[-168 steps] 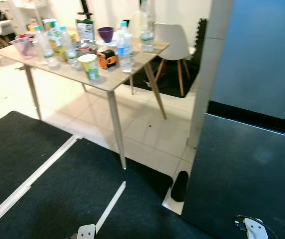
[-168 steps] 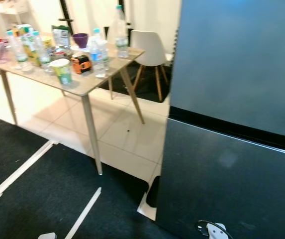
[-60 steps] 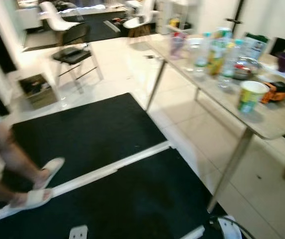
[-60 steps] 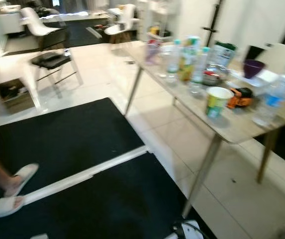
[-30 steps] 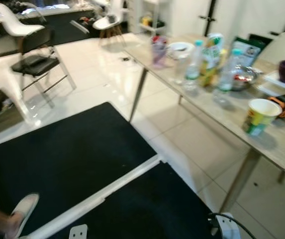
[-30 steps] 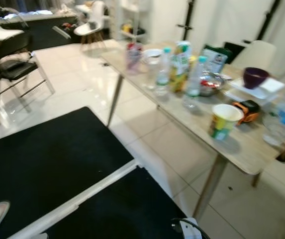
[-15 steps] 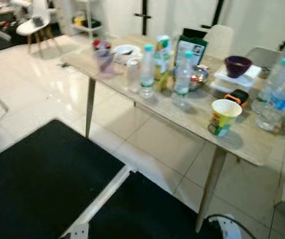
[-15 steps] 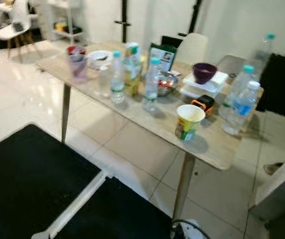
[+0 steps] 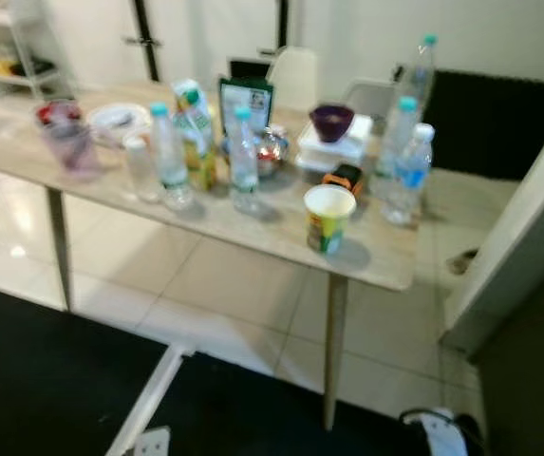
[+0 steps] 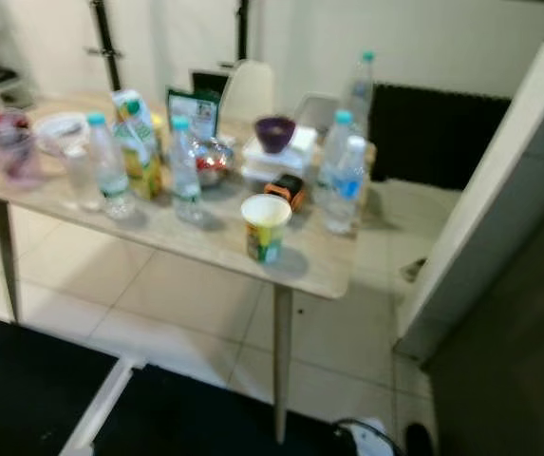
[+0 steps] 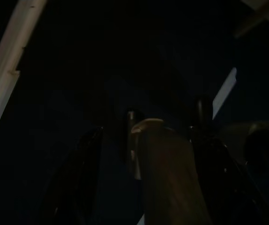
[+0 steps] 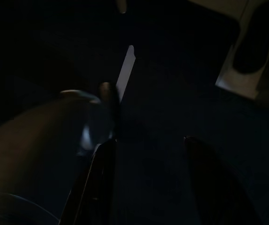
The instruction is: Restocking fridge
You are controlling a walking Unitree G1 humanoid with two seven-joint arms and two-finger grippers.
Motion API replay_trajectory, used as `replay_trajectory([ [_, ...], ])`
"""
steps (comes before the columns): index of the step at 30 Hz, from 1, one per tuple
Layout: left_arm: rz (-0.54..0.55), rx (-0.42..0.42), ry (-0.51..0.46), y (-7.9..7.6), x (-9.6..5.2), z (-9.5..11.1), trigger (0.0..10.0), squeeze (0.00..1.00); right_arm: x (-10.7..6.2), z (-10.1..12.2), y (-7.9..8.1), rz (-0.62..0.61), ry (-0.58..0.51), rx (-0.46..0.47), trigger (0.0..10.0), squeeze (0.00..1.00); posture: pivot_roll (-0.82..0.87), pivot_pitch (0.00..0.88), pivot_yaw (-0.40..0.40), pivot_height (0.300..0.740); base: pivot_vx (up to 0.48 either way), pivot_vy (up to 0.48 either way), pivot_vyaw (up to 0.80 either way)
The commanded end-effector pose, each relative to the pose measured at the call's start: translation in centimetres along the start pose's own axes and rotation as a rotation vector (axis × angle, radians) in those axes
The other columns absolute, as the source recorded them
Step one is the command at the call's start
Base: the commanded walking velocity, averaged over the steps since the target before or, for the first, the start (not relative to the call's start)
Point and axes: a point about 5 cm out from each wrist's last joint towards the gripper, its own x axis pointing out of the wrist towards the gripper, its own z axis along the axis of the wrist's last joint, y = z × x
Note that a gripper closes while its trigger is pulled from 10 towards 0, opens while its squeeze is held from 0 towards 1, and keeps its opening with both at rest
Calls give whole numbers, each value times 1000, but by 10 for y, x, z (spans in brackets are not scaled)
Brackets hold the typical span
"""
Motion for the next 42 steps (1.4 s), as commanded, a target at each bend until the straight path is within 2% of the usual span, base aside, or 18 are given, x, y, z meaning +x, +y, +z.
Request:
replay_trajectory([
  [1, 3, 14, -5, 0, 1, 4, 10000, 0, -1, -3, -2, -6, 14, -4, 10000, 0, 18, 0, 6, 740, 0, 0, -800],
  [15, 10, 28, 1, 1, 0, 3, 10000, 0, -1, -4, -5, -18, 11, -9, 10000, 0, 16, 0, 6, 740, 0, 0, -800],
  [18, 12, 33, 3, 1, 0, 3, 10000, 0, -1, -3, -5, -24, -6, 15, 10000, 0, 16, 0, 7, 740, 0, 0, -556],
  [35, -1, 52, 2, 2, 0, 2, 10000, 0, -1, -2, -3, -18, -11, 4, 10000, 0, 16, 0, 11, 740, 0, 0, 0],
  [42, -3, 54, 4, 1, 0, 2, 10000, 0, -1, -2, -3, -16, -14, 5, 10000, 0, 17, 0, 10, 740, 239, 0, 0],
])
